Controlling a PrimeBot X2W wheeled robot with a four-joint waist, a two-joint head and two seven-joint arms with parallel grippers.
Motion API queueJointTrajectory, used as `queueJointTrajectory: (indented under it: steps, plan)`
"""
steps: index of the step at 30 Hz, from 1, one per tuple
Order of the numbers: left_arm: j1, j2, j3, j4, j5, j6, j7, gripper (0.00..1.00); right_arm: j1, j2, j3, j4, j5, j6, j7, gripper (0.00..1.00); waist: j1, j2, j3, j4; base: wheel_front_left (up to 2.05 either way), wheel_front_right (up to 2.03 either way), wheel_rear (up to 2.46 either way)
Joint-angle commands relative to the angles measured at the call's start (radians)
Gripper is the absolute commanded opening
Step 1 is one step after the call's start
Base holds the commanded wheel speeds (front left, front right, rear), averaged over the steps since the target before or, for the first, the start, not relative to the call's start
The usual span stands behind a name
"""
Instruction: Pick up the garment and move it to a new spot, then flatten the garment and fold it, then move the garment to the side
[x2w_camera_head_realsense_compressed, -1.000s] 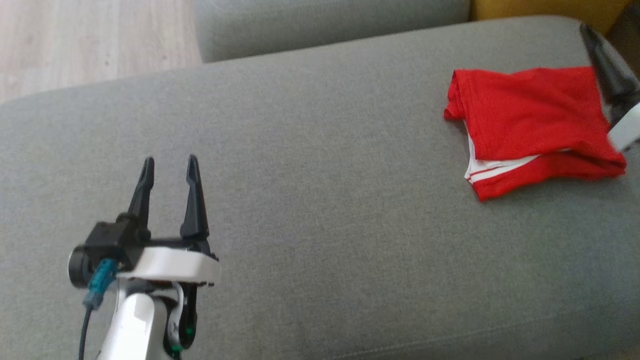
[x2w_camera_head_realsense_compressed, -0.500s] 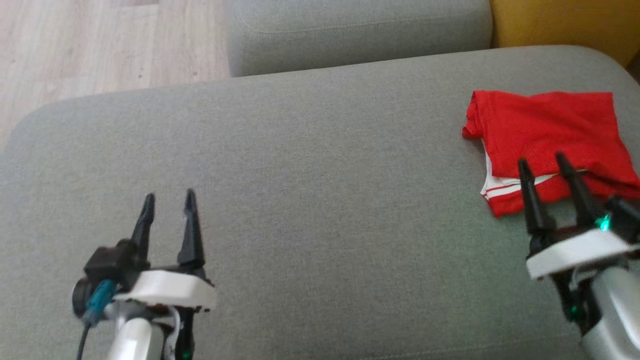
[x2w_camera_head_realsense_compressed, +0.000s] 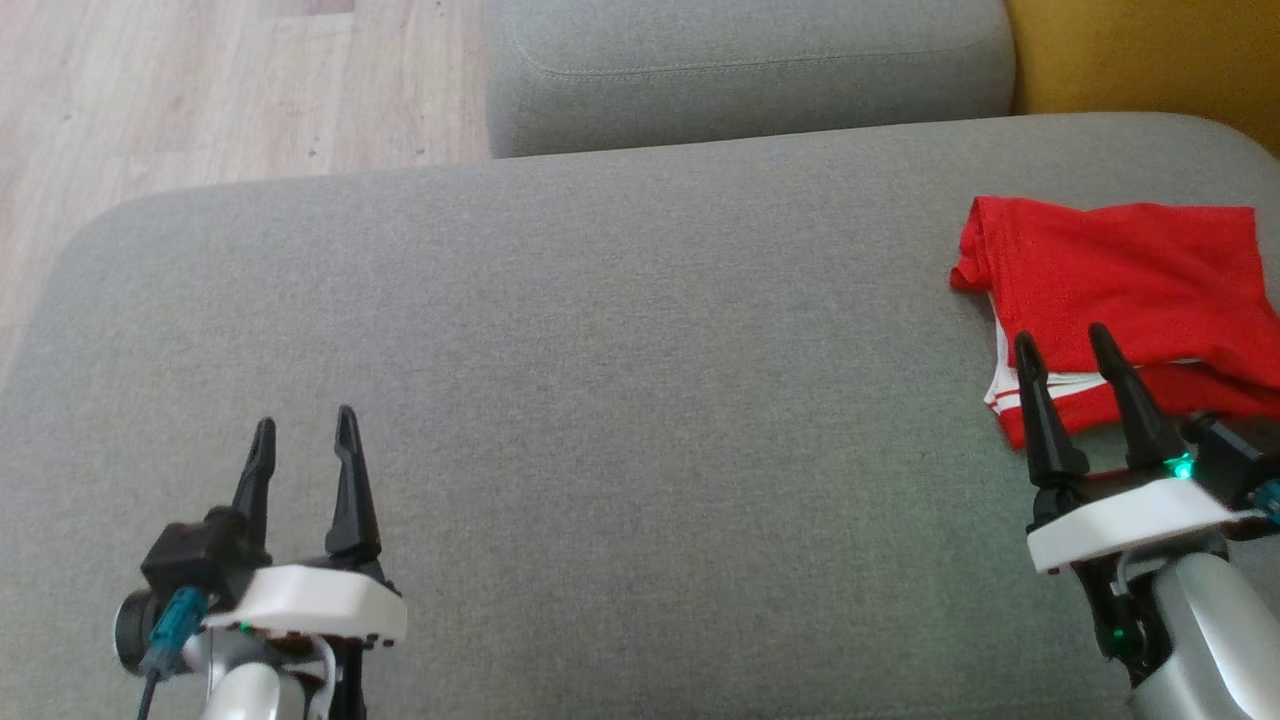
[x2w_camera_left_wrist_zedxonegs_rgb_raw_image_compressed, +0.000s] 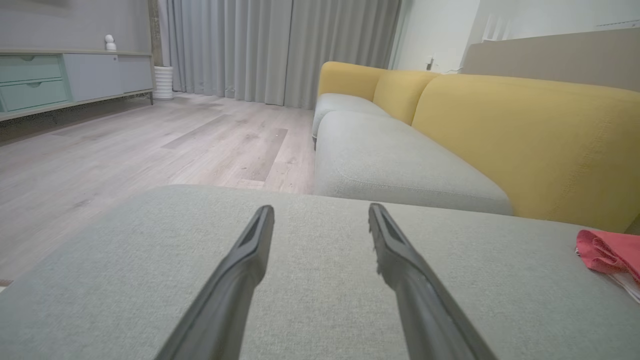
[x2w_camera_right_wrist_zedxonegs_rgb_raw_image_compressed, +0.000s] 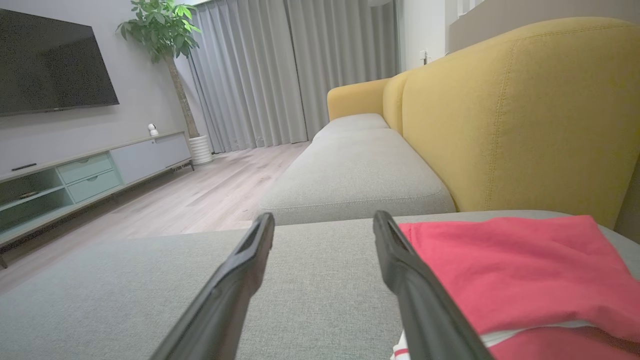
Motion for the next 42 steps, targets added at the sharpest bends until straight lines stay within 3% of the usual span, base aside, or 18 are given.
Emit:
queueJointTrajectory:
  steps: [1,18,19,23,42]
  plan:
    - [-0.031,0.001,0.041,-0.021,0.01,-0.007,-0.006,1.0,-0.021,-0.004,0.016,-0.027,-0.008,-0.001,-0.014,1.0,0.0001,-0.0001,-0.001,0.003,0.0,0.0,0.0]
    - [-0.053,-0.004,0.049,0.03,0.035,-0.035,-0.006,1.0,-0.028,0.013,0.035,-0.01,-0.001,-0.001,-0.014,1.0,0.0001,-0.0001,0.001,-0.013,0.0,0.0,0.0]
    - [0.0,-0.006,0.013,0.062,0.032,-0.034,0.0,0.0,0.001,0.017,0.02,0.02,0.0,0.0,0.001,0.0,0.0001,-0.0001,0.001,-0.013,0.0,0.0,0.0]
    - [0.019,-0.009,0.016,0.118,0.012,-0.036,0.008,0.0,0.03,0.028,0.029,0.065,0.017,0.0,0.007,0.0,0.0001,-0.0001,0.001,-0.013,0.0,0.0,0.0]
    - [0.001,-0.008,0.045,0.115,-0.205,-0.063,0.063,0.0,0.035,0.059,-0.023,0.042,0.196,0.0,0.062,0.0,0.0001,-0.0001,0.002,-0.011,0.0,0.0,0.0]
